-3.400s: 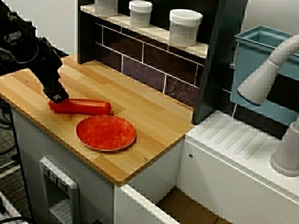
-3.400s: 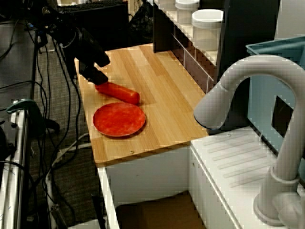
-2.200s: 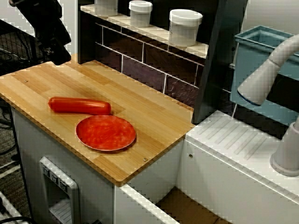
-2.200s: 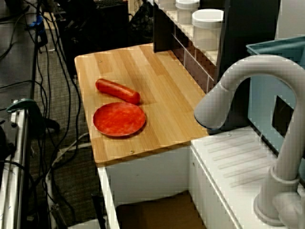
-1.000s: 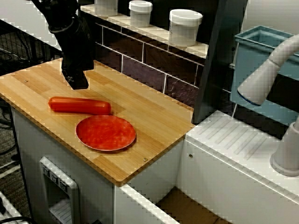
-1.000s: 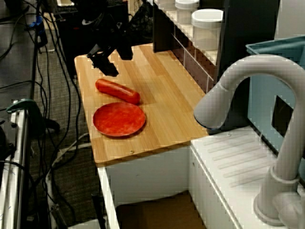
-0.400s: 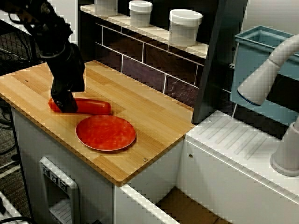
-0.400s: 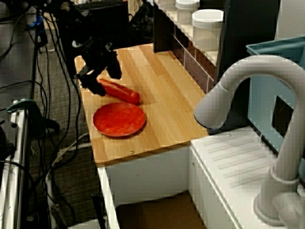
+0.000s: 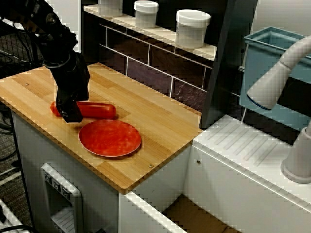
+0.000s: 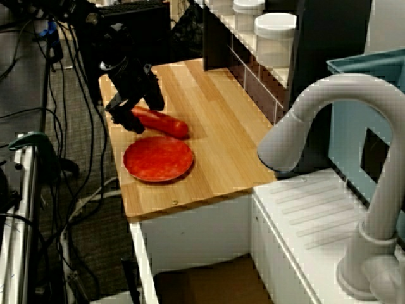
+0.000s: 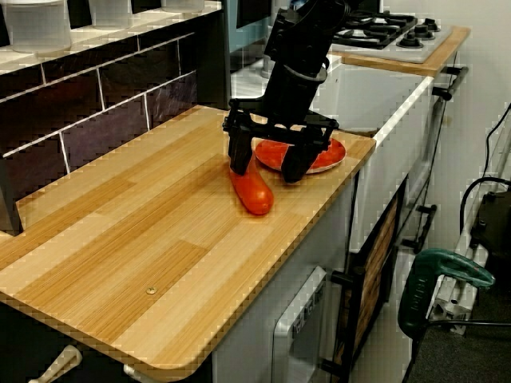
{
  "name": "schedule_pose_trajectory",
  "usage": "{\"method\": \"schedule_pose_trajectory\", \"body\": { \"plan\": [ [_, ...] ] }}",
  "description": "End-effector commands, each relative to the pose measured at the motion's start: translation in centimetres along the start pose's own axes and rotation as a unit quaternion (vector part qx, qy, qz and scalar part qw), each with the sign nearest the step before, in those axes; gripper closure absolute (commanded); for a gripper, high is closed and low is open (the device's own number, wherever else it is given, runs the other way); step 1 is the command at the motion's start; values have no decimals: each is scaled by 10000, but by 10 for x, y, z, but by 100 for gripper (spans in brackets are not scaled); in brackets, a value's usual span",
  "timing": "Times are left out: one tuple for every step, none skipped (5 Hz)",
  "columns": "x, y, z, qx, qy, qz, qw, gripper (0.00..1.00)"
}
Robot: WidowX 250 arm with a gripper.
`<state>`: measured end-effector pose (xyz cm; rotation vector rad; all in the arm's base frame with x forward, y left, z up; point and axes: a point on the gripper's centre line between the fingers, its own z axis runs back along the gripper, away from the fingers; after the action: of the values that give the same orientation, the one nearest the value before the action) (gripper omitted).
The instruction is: Put the object on the plate
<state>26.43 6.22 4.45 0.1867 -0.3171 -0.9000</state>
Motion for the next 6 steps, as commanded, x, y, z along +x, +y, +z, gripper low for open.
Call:
{"method": "schedule_pose_trajectory", "body": {
  "plan": [
    [3,14,1,152,-12,126,9998,0],
    [3,16,-6,201,71,231,9995,0],
    [3,17,-10,247,188,306,9990,0],
    [4,21,-11,204,133,273,9993,100],
    [4,28,-9,70,158,314,9994,100],
    [7,35,4,-8,57,322,9995,100]
  ]
}}
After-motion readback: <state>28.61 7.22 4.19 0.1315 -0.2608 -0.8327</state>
